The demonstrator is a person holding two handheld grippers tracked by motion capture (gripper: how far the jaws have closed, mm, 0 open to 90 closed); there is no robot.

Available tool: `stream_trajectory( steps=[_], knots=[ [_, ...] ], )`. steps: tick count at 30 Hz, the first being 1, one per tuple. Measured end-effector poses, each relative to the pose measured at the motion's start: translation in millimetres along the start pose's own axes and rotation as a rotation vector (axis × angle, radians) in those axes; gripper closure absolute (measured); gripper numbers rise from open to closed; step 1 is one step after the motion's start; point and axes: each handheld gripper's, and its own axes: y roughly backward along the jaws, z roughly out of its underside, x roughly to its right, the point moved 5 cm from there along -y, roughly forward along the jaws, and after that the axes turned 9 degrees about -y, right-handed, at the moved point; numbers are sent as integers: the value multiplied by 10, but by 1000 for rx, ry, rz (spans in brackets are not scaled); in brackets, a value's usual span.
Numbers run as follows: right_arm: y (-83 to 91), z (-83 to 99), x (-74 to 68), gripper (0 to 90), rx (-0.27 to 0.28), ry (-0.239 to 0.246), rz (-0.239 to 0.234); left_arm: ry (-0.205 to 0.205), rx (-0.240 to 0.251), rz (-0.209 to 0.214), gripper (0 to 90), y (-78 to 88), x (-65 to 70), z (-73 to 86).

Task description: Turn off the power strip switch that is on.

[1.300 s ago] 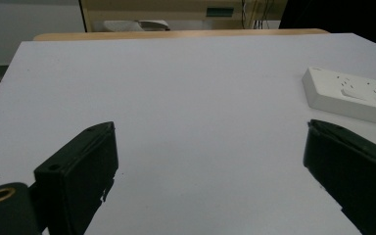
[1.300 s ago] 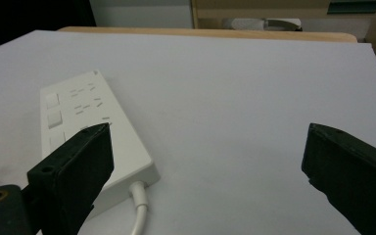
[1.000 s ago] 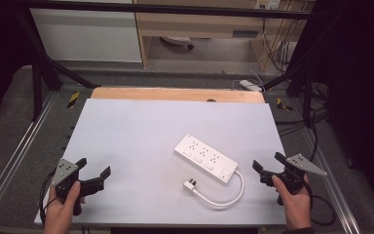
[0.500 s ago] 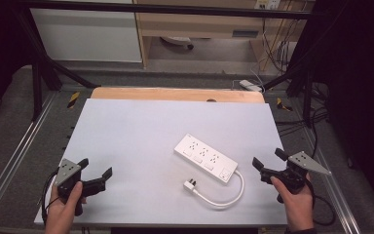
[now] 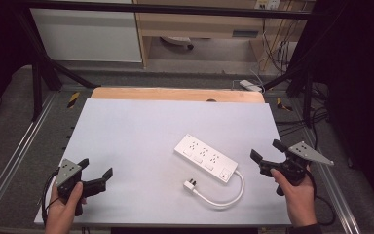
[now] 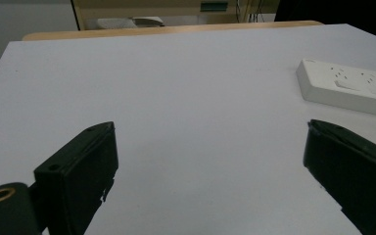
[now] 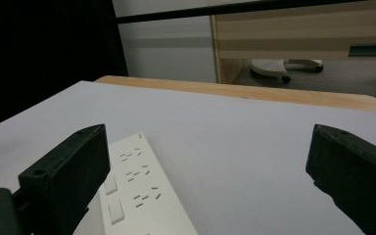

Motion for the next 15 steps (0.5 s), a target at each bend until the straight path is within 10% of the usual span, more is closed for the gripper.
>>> stream_trajectory(
  steps=[15],
  knots=[
    [-123, -223, -204, 27, -2, 39, -41, -5, -5, 3, 62, -5, 7, 6]
  ],
)
